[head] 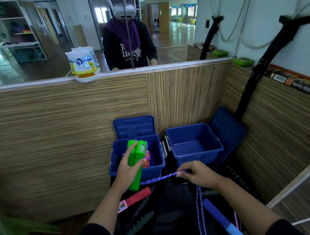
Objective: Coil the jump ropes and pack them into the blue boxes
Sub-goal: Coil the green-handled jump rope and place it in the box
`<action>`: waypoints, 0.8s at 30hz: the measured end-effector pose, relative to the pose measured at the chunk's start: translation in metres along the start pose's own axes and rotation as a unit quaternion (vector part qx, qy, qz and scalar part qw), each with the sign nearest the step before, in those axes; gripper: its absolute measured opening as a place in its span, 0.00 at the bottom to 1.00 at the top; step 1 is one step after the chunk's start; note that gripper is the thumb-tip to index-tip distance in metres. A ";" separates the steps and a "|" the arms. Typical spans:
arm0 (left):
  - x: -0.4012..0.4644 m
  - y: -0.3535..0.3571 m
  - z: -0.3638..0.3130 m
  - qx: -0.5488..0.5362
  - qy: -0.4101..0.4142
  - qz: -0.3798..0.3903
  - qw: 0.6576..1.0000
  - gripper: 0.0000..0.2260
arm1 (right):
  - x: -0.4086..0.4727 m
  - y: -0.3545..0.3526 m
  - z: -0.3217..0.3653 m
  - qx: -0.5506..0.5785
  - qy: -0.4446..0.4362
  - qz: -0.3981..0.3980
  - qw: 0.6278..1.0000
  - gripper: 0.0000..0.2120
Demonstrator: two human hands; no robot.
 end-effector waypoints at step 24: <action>-0.078 0.072 -0.096 0.207 0.186 0.264 0.924 0.28 | 0.035 -0.043 0.088 0.183 -0.051 0.072 0.979 0.06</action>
Point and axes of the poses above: each hand's wrist, its own x-axis towards the middle knuckle, its own y-axis out of the palm, z = x × y, the point moved 10 cm from there along x, towards the middle knuckle, and after that the axes turned 8 degrees about x, right-handed, at the moved point
